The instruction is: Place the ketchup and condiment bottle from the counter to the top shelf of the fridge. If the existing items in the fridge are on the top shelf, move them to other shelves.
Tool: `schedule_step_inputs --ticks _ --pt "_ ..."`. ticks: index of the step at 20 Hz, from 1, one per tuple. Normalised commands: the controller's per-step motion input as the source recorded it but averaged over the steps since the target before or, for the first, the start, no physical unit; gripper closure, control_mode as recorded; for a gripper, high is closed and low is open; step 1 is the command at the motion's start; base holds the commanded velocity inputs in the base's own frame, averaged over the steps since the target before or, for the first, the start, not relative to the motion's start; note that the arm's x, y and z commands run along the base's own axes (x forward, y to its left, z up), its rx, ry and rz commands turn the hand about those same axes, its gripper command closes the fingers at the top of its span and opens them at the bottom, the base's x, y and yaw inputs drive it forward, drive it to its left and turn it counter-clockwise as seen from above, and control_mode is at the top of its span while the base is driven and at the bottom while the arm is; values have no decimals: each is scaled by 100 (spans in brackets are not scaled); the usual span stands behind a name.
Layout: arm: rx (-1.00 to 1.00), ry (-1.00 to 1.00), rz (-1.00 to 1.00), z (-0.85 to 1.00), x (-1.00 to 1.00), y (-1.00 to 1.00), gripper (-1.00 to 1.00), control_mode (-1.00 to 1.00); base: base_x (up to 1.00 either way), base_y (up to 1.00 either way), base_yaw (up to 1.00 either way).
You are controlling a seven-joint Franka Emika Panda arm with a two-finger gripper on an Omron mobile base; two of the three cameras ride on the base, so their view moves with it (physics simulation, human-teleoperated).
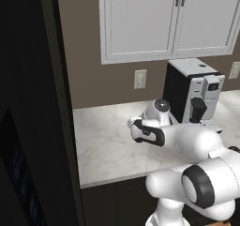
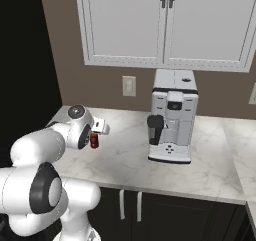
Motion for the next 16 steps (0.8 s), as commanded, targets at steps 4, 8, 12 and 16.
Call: schedule_step_inputs --ticks 4,8,12,16 --pt "0 0 0 -2 9 0 -100 -100 0 0 0" --pt "0 0 0 -4 6 0 -100 -100 0 0 0" --pt "0 -1 0 -7 11 0 -100 -100 0 0 0" --pt "0 0 0 -5 18 0 -100 -100 0 0 0"
